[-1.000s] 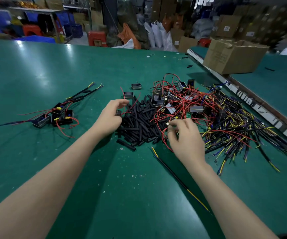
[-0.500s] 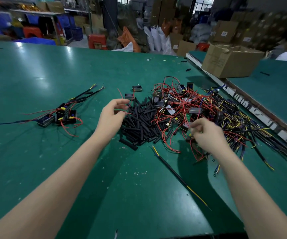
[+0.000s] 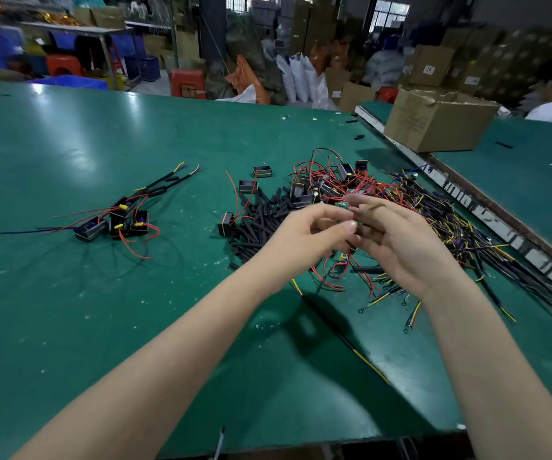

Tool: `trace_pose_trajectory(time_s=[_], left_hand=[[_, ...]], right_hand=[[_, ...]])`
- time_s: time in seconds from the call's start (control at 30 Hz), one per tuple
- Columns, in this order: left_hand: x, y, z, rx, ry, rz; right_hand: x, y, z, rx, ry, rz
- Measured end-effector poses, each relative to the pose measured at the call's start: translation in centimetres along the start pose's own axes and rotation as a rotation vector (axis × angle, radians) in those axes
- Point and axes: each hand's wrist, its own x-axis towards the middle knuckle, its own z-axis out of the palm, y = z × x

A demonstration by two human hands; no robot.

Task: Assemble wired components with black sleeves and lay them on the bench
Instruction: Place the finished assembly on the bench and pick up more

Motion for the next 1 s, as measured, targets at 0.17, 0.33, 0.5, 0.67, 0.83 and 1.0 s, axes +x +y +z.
trace_pose_trajectory(time_s=[0.17,0.33,0.5,0.67,0.83,1.0], left_hand=[[0.8,-0.1,-0.8,-0.063,0.176,0.005],[1.1,-0.8,-1.5,-0.222,0.109,-0.157],[1.0,-1.2,-1.9,-0.282,0.096,-0.233],[0.9,-0.5,-2.3,-0.515,0.014,-0.189],[0.6,0.1,-3.3,-0.713,-0.026,-0.12],[0.1,-0.9,-6.2,-0.884,0.304,-0.102]], right_hand=[[-0.1,0.3,-0.5,-0.139,-0.118,-0.048],[0.1,1.2,-0.8,-0.316,-0.155,-0.089],[0.6,2.5,-1.6,-0.251,-0.118,-0.08],[1.8,5.8,-3.7,-1.22,-0.015,-0.137],[2.3,7.7,-4.0,-1.621,0.049,-0.408],[2.5,4.1,-4.5,-1.334,0.29,-0.709]])
